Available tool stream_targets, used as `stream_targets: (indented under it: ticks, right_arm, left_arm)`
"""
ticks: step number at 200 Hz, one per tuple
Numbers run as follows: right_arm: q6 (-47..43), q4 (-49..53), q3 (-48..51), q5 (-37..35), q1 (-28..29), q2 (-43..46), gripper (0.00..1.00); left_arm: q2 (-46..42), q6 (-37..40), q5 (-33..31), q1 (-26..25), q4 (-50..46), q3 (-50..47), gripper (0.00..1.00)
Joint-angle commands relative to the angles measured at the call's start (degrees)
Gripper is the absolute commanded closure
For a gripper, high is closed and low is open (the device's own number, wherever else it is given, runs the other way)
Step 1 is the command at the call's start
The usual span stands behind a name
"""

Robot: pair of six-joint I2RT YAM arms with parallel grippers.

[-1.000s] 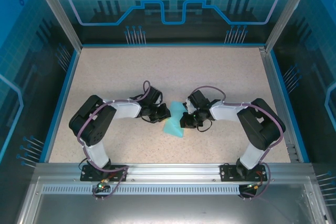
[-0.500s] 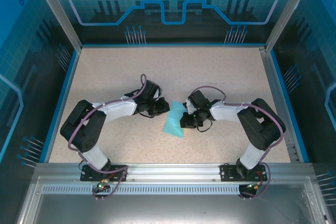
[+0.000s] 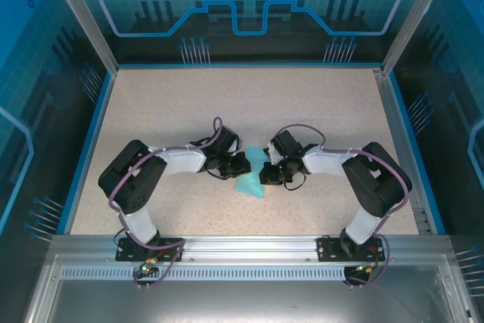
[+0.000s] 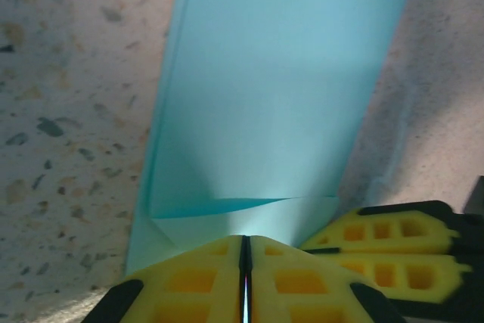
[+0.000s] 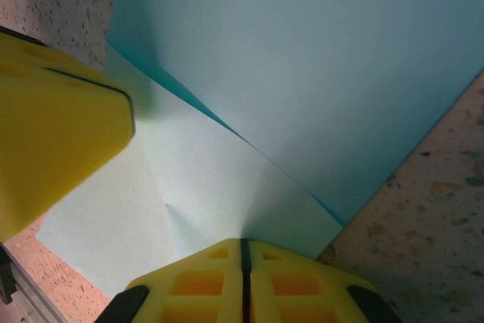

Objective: Fold a paper plane with a square sheet of paper (pick it up from the middle)
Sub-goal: Fold the triangle a second time at the center of the table.

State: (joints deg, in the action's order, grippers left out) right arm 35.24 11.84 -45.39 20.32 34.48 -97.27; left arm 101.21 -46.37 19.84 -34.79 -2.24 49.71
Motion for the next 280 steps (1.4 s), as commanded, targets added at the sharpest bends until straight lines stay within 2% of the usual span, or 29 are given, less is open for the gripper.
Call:
stream_targets:
  ticks: [1,37,87,146,190,280]
  right_arm:
    - [-1.6,7.1,2.7,-5.8,0.2,-1.4,0.92]
    - [-2.1,7.4,0.7,-4.6,0.6,2.5,0.91]
    - [-1.2,9.4,-3.7,-7.4,6.2,8.5,0.9]
    - [-1.2,9.1,-8.5,-7.0,9.3,2.3,0.9]
    - [-1.4,9.3,-10.6,-7.1,9.4,-2.8,0.91]
    - [-3.6,10.4,-6.1,-7.0,9.4,-3.3,0.91]
  left_arm:
    - [1.4,-0.5,1.0,-0.5,0.3,-0.6,0.9]
    - [3.2,-0.8,-0.3,-0.5,-1.4,-0.7,0.9]
    - [4.7,-1.8,-1.5,-0.5,-2.6,-2.1,0.91]
    - [5.1,-2.2,-2.3,-0.5,-4.1,-2.0,0.92]
    - [5.4,-2.7,-2.7,-0.5,-4.3,-2.0,0.92]
    - [6.5,-3.7,-3.5,-0.5,-4.4,-2.3,0.93]
